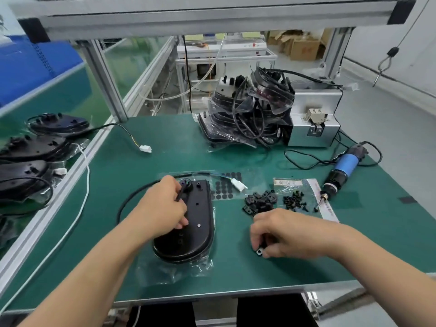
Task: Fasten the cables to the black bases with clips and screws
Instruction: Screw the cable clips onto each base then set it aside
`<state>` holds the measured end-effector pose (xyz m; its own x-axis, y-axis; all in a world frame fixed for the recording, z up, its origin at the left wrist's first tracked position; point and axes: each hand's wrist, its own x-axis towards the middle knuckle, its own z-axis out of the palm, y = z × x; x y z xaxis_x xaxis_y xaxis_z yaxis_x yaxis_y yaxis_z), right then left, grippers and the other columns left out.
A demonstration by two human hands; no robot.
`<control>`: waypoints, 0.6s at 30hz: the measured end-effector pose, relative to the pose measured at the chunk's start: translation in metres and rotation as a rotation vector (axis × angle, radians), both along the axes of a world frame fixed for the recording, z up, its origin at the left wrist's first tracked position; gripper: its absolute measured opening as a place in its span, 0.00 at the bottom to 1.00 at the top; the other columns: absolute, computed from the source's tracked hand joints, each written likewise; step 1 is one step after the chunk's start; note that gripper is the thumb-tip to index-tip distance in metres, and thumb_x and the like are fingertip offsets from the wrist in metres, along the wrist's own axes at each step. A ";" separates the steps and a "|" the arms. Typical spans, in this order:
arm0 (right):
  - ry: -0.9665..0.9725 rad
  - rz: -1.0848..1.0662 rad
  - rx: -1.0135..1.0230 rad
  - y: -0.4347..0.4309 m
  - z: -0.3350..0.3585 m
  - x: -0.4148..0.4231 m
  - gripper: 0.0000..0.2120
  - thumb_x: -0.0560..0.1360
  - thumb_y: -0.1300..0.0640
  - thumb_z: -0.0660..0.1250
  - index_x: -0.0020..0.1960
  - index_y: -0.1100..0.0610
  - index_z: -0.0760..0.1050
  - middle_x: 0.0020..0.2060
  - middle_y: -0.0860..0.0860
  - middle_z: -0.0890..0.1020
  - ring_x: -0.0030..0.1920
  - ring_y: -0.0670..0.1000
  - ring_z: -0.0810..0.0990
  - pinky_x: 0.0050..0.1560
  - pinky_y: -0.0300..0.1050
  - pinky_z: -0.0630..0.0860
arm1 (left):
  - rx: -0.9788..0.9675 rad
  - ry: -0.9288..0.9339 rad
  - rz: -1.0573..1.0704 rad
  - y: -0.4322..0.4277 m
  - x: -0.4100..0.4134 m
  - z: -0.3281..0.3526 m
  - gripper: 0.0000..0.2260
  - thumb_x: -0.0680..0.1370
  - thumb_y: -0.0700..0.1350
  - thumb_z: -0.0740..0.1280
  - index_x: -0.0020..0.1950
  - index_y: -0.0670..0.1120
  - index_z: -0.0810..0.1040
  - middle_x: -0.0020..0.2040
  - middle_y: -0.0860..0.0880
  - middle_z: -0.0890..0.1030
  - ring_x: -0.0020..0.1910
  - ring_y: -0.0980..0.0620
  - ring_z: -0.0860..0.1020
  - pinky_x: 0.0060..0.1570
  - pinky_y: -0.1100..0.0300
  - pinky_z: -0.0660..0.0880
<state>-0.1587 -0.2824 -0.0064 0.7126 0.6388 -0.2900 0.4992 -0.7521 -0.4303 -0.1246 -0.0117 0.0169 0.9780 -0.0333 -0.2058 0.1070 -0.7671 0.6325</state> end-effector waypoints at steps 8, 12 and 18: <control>0.006 -0.172 0.563 0.035 0.026 0.030 0.05 0.74 0.61 0.74 0.46 0.52 0.81 0.40 0.46 0.83 0.38 0.42 0.80 0.43 0.36 0.77 | 0.192 -0.299 -0.084 0.025 0.014 0.003 0.06 0.72 0.44 0.74 0.46 0.53 0.83 0.36 0.57 0.80 0.40 0.53 0.78 0.48 0.57 0.76; 0.111 -0.306 0.755 0.077 0.039 0.067 0.07 0.72 0.69 0.74 0.45 0.59 0.83 0.35 0.50 0.83 0.37 0.45 0.78 0.42 0.42 0.75 | 0.279 -0.402 -0.132 0.033 0.020 0.006 0.07 0.72 0.50 0.74 0.49 0.58 0.85 0.42 0.57 0.84 0.45 0.52 0.80 0.47 0.53 0.77; 0.133 -0.425 0.692 0.118 0.035 0.098 0.12 0.68 0.72 0.74 0.46 0.58 0.82 0.37 0.51 0.81 0.37 0.48 0.77 0.43 0.45 0.77 | 0.224 -0.411 -0.234 0.039 0.028 0.007 0.09 0.70 0.49 0.75 0.50 0.55 0.83 0.36 0.59 0.78 0.40 0.54 0.78 0.46 0.55 0.75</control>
